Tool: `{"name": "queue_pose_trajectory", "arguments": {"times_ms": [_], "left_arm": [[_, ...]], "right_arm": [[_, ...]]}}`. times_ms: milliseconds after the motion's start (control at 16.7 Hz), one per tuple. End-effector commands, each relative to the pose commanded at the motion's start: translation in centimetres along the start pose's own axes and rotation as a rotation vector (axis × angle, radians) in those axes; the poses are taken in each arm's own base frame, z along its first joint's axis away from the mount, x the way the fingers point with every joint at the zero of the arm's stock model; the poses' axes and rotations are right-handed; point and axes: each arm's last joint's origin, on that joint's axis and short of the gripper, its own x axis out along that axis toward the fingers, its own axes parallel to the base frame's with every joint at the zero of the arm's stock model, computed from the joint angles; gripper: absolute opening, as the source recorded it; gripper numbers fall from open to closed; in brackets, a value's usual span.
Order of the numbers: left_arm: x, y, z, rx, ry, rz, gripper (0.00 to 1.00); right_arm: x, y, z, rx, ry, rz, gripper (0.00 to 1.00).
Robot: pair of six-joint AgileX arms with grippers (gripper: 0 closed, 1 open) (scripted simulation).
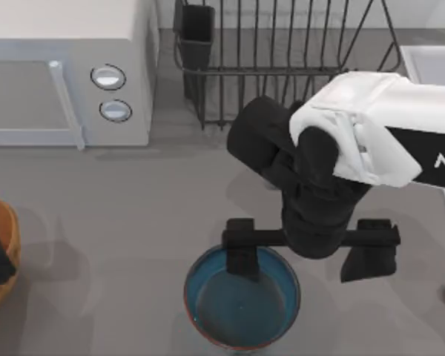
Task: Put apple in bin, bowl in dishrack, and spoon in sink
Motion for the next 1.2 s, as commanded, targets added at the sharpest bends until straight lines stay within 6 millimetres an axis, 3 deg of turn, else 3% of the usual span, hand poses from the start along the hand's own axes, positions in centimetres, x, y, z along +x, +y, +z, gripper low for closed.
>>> {"name": "queue_pose_trajectory", "arguments": {"times_ms": [300,600,1200], "left_arm": [[0.0,0.0,0.0,0.0,0.0,0.0,1.0],[0.0,0.0,0.0,0.0,0.0,0.0,1.0],[0.0,0.0,0.0,0.0,0.0,0.0,1.0]], "right_arm": [[5.2,-0.2,-0.3,0.0,0.0,0.0,1.0],[5.6,-0.3,-0.3,0.001,0.001,-0.002,1.0],[5.6,-0.3,-0.3,0.001,0.001,-0.002,0.25]]}}
